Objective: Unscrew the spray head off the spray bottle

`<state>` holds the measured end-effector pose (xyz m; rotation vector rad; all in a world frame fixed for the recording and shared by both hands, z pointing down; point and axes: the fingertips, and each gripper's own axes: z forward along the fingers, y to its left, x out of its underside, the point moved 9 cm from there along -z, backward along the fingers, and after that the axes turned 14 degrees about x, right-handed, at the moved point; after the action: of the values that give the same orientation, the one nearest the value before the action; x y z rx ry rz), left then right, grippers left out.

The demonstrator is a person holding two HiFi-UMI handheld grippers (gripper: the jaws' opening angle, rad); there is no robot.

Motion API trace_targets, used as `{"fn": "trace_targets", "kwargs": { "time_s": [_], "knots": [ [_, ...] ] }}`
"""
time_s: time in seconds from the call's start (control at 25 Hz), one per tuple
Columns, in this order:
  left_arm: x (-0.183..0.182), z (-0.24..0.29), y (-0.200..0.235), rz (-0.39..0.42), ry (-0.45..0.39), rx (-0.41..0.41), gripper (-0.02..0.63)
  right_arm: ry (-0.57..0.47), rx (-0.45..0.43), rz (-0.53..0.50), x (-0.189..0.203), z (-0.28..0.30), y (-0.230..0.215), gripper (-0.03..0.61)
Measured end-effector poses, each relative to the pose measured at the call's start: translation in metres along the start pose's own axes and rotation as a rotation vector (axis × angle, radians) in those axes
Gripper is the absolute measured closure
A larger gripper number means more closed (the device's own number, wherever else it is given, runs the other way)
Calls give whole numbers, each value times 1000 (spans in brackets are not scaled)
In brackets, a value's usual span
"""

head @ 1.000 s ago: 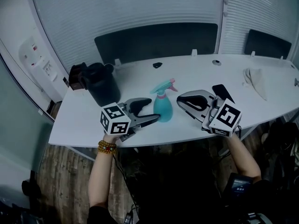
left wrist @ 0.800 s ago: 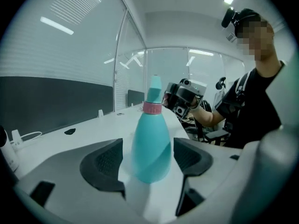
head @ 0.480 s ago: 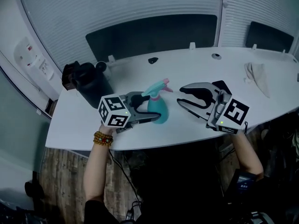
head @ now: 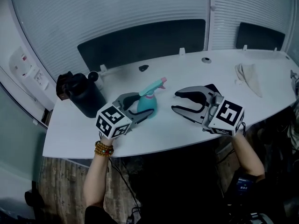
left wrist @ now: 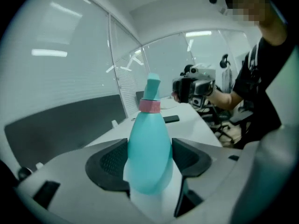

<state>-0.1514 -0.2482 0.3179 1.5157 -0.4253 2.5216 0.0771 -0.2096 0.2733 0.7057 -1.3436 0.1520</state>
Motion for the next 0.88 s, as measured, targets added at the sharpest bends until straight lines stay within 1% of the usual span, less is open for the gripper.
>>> {"fn": "trace_targets", "kwargs": {
  "time_s": [0.04, 0.08, 0.12, 0.16, 0.2, 0.24, 0.28, 0.36, 0.4, 0.44, 0.48, 0.6, 0.68, 0.8, 0.88],
  "knots": [
    [-7, -3, -2, 71, 62, -102, 313, 21, 7, -7, -3, -1, -2, 427],
    [-15, -5, -4, 175, 149, -221, 313, 39, 14, 5, -6, -1, -5, 419],
    [-23, -7, -7, 304, 250, -344, 313, 48, 13, 52, -8, 0, -10, 419],
    [-30, -6, -11, 438, 349, -455, 313, 47, -3, 146, -7, 2, -15, 419],
    [-37, -4, -16, 556, 426, -543, 313, 42, -36, 285, -5, 4, -20, 419],
    [-43, -2, -21, 650, 479, -610, 313, 41, -82, 454, -1, 7, -24, 419],
    [-50, 1, -26, 724, 513, -665, 313, 46, -135, 640, 5, 11, -25, 419],
    [-60, 4, -33, 845, 571, -761, 313, 55, -248, 1019, 20, 20, -25, 419],
    [-62, 6, -35, 896, 600, -803, 313, 44, -299, 1187, 27, 23, -23, 419],
    [-64, 7, -35, 934, 626, -835, 313, 24, -332, 1316, 32, 26, -20, 419],
    [-65, 9, -36, 960, 645, -853, 313, 0, -339, 1394, 36, 28, -19, 419],
    [-65, 14, -34, 997, 681, -867, 314, -72, -298, 1493, 43, 26, -23, 417],
    [-64, 17, -34, 1014, 696, -864, 313, -95, -296, 1518, 44, 24, -28, 417],
    [-64, 21, -39, 1048, 703, -856, 314, -69, -300, 1505, 43, 30, -28, 419],
    [-66, 26, -43, 1054, 690, -844, 314, -53, -279, 1448, 40, 34, -29, 419]
  ]
}}
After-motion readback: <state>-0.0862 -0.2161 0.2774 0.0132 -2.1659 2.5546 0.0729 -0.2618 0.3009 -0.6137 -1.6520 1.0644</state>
